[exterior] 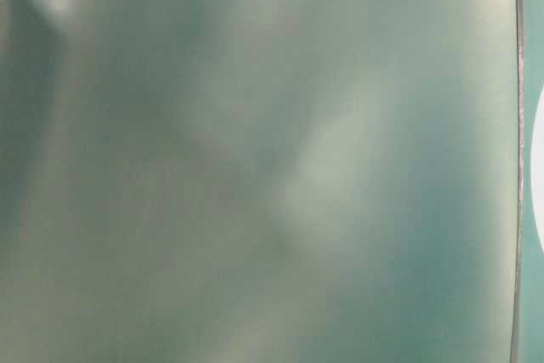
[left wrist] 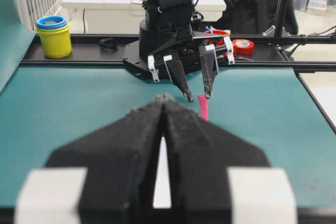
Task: Scoop the yellow hexagonal prism block from the bowl with a spoon using the right arm.
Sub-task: 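Move the right gripper toward the red spoon handle on the spoon rest, then close the right gripper on the red spoon handle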
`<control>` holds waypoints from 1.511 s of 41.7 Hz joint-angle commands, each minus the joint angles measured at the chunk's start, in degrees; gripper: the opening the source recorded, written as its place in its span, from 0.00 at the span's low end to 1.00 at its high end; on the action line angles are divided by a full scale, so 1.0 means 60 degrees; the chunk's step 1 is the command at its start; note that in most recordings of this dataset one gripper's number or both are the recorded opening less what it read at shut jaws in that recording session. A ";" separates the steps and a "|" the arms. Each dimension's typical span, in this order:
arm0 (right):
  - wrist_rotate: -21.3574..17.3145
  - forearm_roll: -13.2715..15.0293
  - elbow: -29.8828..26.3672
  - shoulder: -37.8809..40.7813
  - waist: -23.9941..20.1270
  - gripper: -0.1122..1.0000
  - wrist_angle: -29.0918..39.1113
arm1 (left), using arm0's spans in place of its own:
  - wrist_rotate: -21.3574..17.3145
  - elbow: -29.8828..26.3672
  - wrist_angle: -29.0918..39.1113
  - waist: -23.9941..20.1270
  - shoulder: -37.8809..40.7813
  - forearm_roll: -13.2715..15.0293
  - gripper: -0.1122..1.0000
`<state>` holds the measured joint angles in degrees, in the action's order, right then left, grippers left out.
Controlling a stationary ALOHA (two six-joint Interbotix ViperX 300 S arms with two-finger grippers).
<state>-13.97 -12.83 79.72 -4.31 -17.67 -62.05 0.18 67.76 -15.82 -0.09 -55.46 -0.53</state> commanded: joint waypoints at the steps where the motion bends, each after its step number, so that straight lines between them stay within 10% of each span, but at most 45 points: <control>1: 0.0015 -0.0278 -0.0015 0.0161 -0.0278 0.51 -0.0308 | 0.0015 -0.0220 -0.0044 -0.0015 0.0073 -0.0015 0.10; 22: 0.0015 -0.1450 -0.0190 0.1333 -0.1392 0.51 -0.0454 | 0.0015 -0.0205 -0.0059 -0.0015 0.0073 -0.0015 0.10; 63: 0.1201 -0.1655 -0.0264 0.1802 -0.1421 0.47 -0.0469 | 0.0015 -0.0205 -0.0059 -0.0015 0.0088 -0.0015 0.10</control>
<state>-7.03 -22.59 78.49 7.03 -26.02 -64.16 0.18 67.76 -15.91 -0.09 -55.46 -0.53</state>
